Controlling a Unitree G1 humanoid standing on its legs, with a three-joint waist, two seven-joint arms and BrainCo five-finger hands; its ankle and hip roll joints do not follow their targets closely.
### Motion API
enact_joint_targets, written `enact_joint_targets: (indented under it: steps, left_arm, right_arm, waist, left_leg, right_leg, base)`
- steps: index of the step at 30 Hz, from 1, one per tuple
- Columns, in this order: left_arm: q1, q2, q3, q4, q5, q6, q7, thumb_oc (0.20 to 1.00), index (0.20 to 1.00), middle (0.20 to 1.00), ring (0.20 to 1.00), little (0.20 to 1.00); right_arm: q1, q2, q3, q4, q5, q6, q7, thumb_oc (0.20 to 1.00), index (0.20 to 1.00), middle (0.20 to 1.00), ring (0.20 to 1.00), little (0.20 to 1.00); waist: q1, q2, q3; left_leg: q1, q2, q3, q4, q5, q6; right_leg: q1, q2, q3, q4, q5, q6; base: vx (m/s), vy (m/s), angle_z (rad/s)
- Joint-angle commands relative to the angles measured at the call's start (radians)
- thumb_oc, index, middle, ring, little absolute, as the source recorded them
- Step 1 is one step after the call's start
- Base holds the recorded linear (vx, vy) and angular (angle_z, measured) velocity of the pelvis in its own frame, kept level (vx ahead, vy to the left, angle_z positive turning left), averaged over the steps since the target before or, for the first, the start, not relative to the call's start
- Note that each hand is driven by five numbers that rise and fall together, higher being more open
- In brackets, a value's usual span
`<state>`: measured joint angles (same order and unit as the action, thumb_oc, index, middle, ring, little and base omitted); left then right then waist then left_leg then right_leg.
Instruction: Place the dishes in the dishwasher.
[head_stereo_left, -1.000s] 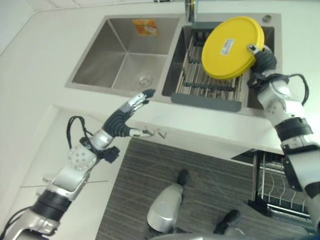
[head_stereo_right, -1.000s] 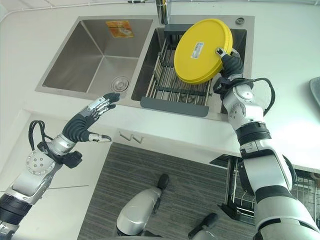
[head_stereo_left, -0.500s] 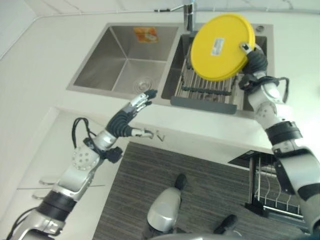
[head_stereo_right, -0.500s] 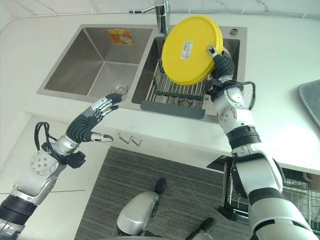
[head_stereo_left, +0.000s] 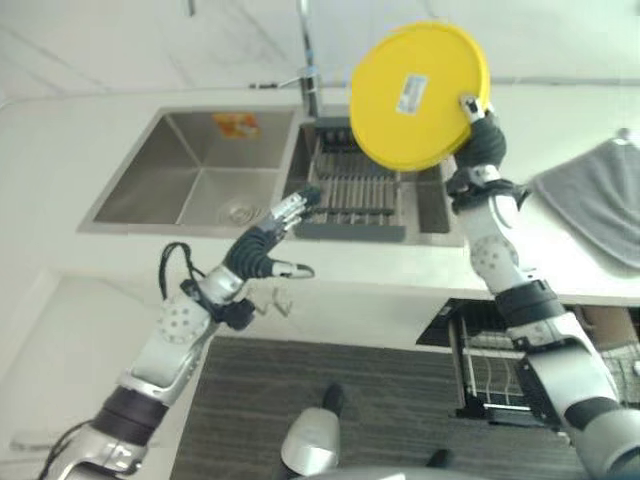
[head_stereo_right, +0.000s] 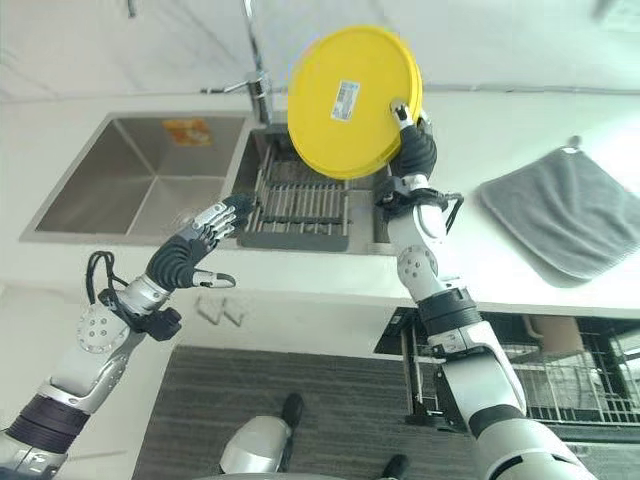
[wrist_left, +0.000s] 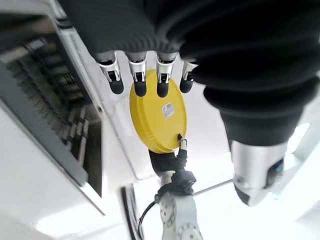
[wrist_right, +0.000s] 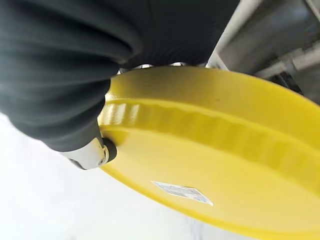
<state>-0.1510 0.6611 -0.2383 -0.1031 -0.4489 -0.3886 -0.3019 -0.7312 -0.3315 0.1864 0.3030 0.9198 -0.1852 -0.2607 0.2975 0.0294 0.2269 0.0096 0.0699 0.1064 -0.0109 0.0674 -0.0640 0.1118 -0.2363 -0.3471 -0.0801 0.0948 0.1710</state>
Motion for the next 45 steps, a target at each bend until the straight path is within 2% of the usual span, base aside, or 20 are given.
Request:
enact_joint_targets:
  steps: [1,4,8,10,12,14,15,18,25,29,31,32,33,34,35,38,39,41,44,45]
  left_arm:
    - [-0.017,-0.024,-0.047,0.005,0.046,-0.026,0.023,1.000,1.000,1.000,1.000,1.000]
    - [-0.020,-0.042,-0.050,0.011,0.055,-0.024,0.053,1.000,1.000,1.000,1.000,1.000]
    - [0.003,-0.074,-0.042,0.012,0.109,-0.028,0.138,1.000,1.000,1.000,1.000,1.000]
    - [0.009,-0.080,-0.041,0.014,0.122,-0.030,0.154,1.000,1.000,1.000,1.000,1.000]
    - [0.006,-0.091,-0.040,0.019,0.149,-0.022,0.181,1.000,1.000,1.000,1.000,1.000]
    - [0.005,-0.092,-0.040,0.020,0.150,-0.022,0.182,1.000,1.000,1.000,1.000,1.000]
    - [0.000,-0.094,-0.040,0.032,0.149,-0.023,0.186,1.000,1.000,1.000,1.000,1.000]
    - [0.005,-0.108,-0.029,0.025,0.165,0.004,0.199,1.000,1.000,1.000,1.000,1.000]
    - [0.062,-0.132,0.006,-0.004,0.200,0.021,0.221,1.000,1.000,1.000,1.000,1.000]
    - [0.096,-0.127,0.032,-0.015,0.177,0.030,0.212,1.000,1.000,1.000,1.000,1.000]
    - [0.115,-0.126,0.048,-0.021,0.175,0.030,0.208,1.000,1.000,1.000,1.000,1.000]
    - [0.143,-0.121,0.073,-0.038,0.169,0.033,0.196,1.000,1.000,1.000,1.000,1.000]
    - [0.148,-0.120,0.077,-0.041,0.169,0.033,0.194,1.000,1.000,1.000,1.000,1.000]
    - [0.167,-0.112,0.093,-0.050,0.162,0.033,0.185,1.000,1.000,1.000,1.000,1.000]
    - [0.171,-0.112,0.096,-0.053,0.161,0.034,0.184,1.000,1.000,1.000,1.000,1.000]
    - [0.198,-0.097,0.114,-0.066,0.146,0.029,0.162,1.000,1.000,1.000,1.000,1.000]
    - [0.212,-0.087,0.121,-0.078,0.137,0.026,0.139,1.000,1.000,1.000,1.000,1.000]
    - [0.224,-0.076,0.121,-0.088,0.124,0.016,0.107,1.000,1.000,1.000,1.000,1.000]
    - [0.244,-0.059,0.125,-0.113,0.132,0.013,0.111,1.000,1.000,1.000,1.000,1.000]
    - [0.251,-0.046,0.133,-0.122,0.133,0.015,0.118,1.000,1.000,1.000,1.000,1.000]
  right_arm:
    - [-0.017,0.012,-0.018,-0.155,-0.010,-0.142,-0.023,0.200,0.200,0.200,0.200,0.200]
    - [0.026,0.033,-0.019,-0.205,0.009,-0.156,-0.018,0.200,0.200,0.200,0.200,0.200]
    - [0.192,0.060,-0.030,-0.334,0.111,-0.145,0.096,0.200,0.200,0.200,0.200,0.200]
    - [0.236,0.056,-0.036,-0.373,0.121,-0.135,0.116,0.200,0.200,0.200,0.200,0.200]
    - [0.325,0.033,-0.072,-0.442,0.131,-0.103,0.184,0.200,0.200,0.200,0.200,0.200]
    - [0.332,0.029,-0.076,-0.447,0.135,-0.102,0.189,0.200,0.200,0.200,0.200,0.200]
    - [0.370,0.016,-0.104,-0.464,0.167,-0.114,0.222,0.200,0.200,0.200,0.200,0.200]
    - [0.468,0.005,-0.155,-0.522,0.201,-0.089,0.268,0.200,0.200,0.200,0.200,0.200]
    - [0.598,-0.001,-0.222,-0.566,0.145,-0.050,0.352,0.200,0.200,0.200,0.200,0.200]
    - [0.643,-0.024,-0.268,-0.558,0.060,-0.063,0.389,0.200,0.200,0.200,0.200,0.200]
    - [0.664,-0.038,-0.288,-0.545,0.025,-0.032,0.412,0.200,0.200,0.200,0.200,0.200]
    - [0.697,-0.061,-0.308,-0.511,-0.076,-0.016,0.451,0.200,0.200,0.200,0.200,0.200]
    - [0.702,-0.067,-0.311,-0.505,-0.106,-0.014,0.463,0.200,0.200,0.200,0.200,0.200]
    - [0.725,-0.104,-0.320,-0.480,-0.198,-0.033,0.490,0.200,0.200,0.200,0.200,0.200]
    - [0.728,-0.110,-0.321,-0.477,-0.224,-0.036,0.497,0.200,0.200,0.200,0.200,0.200]
    - [0.749,-0.193,-0.317,-0.436,-0.447,-0.112,0.485,0.200,0.200,0.200,0.200,0.200]
    - [0.752,-0.249,-0.308,-0.413,-0.542,-0.153,0.450,0.200,0.200,0.200,0.200,0.200]
    - [0.749,-0.298,-0.299,-0.385,-0.607,-0.181,0.414,0.200,0.200,0.200,0.200,0.200]
    - [0.742,-0.350,-0.281,-0.352,-0.693,-0.223,0.374,0.200,0.200,0.200,0.200,0.200]
    - [0.737,-0.386,-0.269,-0.348,-0.793,-0.255,0.345,0.200,0.200,0.200,0.200,0.200]
  waist:
    - [-0.025,-0.007,-0.093]
    - [-0.059,-0.010,-0.099]
    - [-0.140,-0.018,-0.106]
    - [-0.161,-0.020,-0.110]
    - [-0.208,-0.023,-0.115]
    - [-0.210,-0.023,-0.116]
    - [-0.232,-0.024,-0.120]
    - [-0.270,-0.023,-0.129]
    - [-0.314,-0.014,-0.122]
    - [-0.322,-0.014,-0.117]
    - [-0.323,-0.013,-0.113]
    - [-0.317,-0.013,-0.107]
    - [-0.316,-0.013,-0.106]
    - [-0.313,-0.014,-0.099]
    - [-0.313,-0.014,-0.098]
    - [-0.302,-0.017,-0.090]
    - [-0.293,-0.018,-0.088]
    - [-0.284,-0.019,-0.088]
    - [-0.272,-0.021,-0.087]
    - [-0.262,-0.021,-0.086]
  left_leg:
    - [0.031,0.016,0.061,0.012,-0.071,0.006]
    - [0.048,0.030,0.086,0.023,-0.079,0.002]
    - [0.072,0.062,0.139,0.067,-0.095,-0.009]
    - [0.074,0.072,0.160,0.079,-0.096,-0.014]
    - [0.082,0.096,0.212,0.102,-0.097,-0.024]
    - [0.083,0.099,0.217,0.104,-0.097,-0.025]
    - [0.089,0.113,0.247,0.110,-0.096,-0.031]
    - [0.096,0.141,0.295,0.122,-0.092,-0.037]
    - [0.093,0.173,0.347,0.155,-0.095,-0.034]
    - [0.081,0.181,0.357,0.176,-0.102,-0.030]
    - [0.076,0.181,0.359,0.184,-0.106,-0.028]
    - [0.064,0.182,0.353,0.197,-0.111,-0.025]
    - [0.062,0.181,0.352,0.198,-0.112,-0.024]
    - [0.054,0.179,0.345,0.205,-0.114,-0.023]
    - [0.052,0.178,0.343,0.205,-0.114,-0.023]
    - [0.043,0.169,0.327,0.206,-0.114,-0.020]
    - [0.043,0.161,0.316,0.199,-0.111,-0.021]
    - [0.047,0.152,0.306,0.190,-0.108,-0.021]
    - [0.050,0.143,0.293,0.180,-0.105,-0.024]
    - [0.049,0.138,0.280,0.177,-0.105,-0.024]
  right_leg:
    - [0.009,0.004,0.010,0.094,-0.104,-0.017]
    - [0.011,0.013,0.033,0.088,-0.105,-0.026]
    - [0.013,0.036,0.094,0.078,-0.106,-0.042]
    - [0.010,0.043,0.106,0.078,-0.107,-0.045]
    - [0.010,0.048,0.118,0.079,-0.105,-0.048]
    - [0.009,0.048,0.120,0.080,-0.105,-0.049]
    - [0.008,0.047,0.117,0.085,-0.105,-0.049]
    - [-0.004,0.046,0.105,0.119,-0.117,-0.051]
    - [-0.031,0.050,0.069,0.221,-0.171,-0.067]
    - [-0.045,0.045,0.047,0.266,-0.194,-0.073]
    - [-0.051,0.042,0.036,0.284,-0.203,-0.073]
    - [-0.059,0.037,0.020,0.311,-0.216,-0.075]
    - [-0.060,0.036,0.018,0.315,-0.218,-0.075]
    - [-0.066,0.034,0.014,0.329,-0.223,-0.075]
    - [-0.067,0.034,0.013,0.330,-0.224,-0.075]
    - [-0.066,0.028,0.006,0.333,-0.224,-0.071]
    - [-0.062,0.025,0.002,0.325,-0.219,-0.067]
    - [-0.057,0.022,-0.001,0.315,-0.212,-0.061]
    - [-0.051,0.018,-0.004,0.304,-0.205,-0.054]
    - [-0.047,0.016,-0.005,0.301,-0.204,-0.049]
  base:
    - [-0.15,-0.126,-0.37]
    - [-0.11,-0.113,-0.46]
    - [-0.04,-0.112,-0.62]
    - [0.00,-0.091,-0.54]
    - [0.03,-0.119,-0.70]
    - [0.03,-0.071,-0.53]
    - [0.06,-0.093,-0.55]
    - [0.08,-0.101,-0.49]
    - [0.06,-0.007,-0.37]
    - [0.05,0.021,-0.29]
    - [0.05,0.048,-0.05]
    - [0.04,0.047,-0.02]
    - [0.05,0.057,-0.03]
    - [0.00,0.000,0.00]
    - [0.03,0.033,-0.03]
    - [0.02,0.015,0.03]
    - [0.04,0.027,0.03]
    - [0.05,0.033,0.07]
    - [0.05,0.036,0.05]
    - [0.06,0.041,0.04]
